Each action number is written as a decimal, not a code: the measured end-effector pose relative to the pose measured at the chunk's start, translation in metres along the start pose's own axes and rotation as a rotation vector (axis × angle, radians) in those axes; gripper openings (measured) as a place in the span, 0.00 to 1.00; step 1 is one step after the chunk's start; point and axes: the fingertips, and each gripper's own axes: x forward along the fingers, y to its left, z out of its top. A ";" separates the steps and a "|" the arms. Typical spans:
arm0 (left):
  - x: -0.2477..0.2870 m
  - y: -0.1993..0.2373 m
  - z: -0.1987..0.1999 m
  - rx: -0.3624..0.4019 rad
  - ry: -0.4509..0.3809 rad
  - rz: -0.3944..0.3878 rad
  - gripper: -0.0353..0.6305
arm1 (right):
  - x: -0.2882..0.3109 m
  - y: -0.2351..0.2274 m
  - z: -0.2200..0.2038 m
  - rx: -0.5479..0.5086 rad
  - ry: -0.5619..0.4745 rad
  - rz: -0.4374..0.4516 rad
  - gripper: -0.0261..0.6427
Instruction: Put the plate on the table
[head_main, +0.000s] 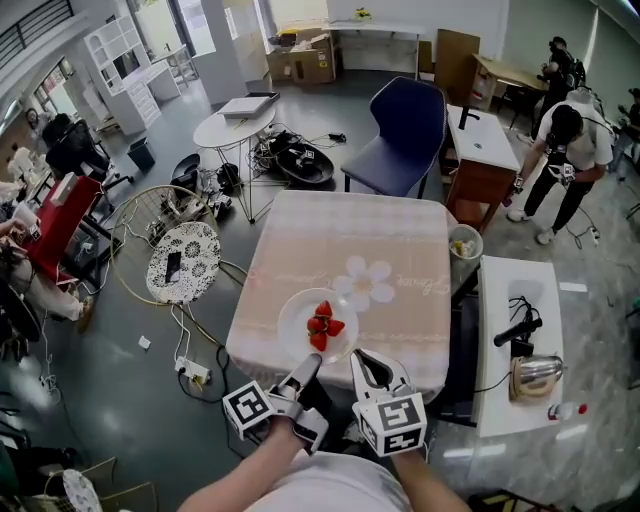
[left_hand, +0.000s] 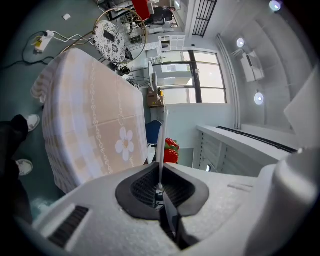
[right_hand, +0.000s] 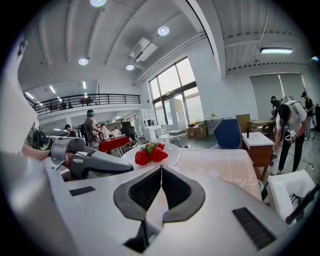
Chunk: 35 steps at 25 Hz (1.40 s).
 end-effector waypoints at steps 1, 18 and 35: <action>0.001 0.002 0.001 -0.003 0.001 0.002 0.08 | 0.002 -0.001 -0.001 0.001 0.005 -0.002 0.05; 0.057 0.033 0.058 -0.043 0.104 0.018 0.08 | 0.080 -0.018 0.000 0.012 0.073 -0.069 0.05; 0.107 0.078 0.122 -0.050 0.261 0.053 0.08 | 0.166 -0.019 0.009 -0.003 0.136 -0.120 0.05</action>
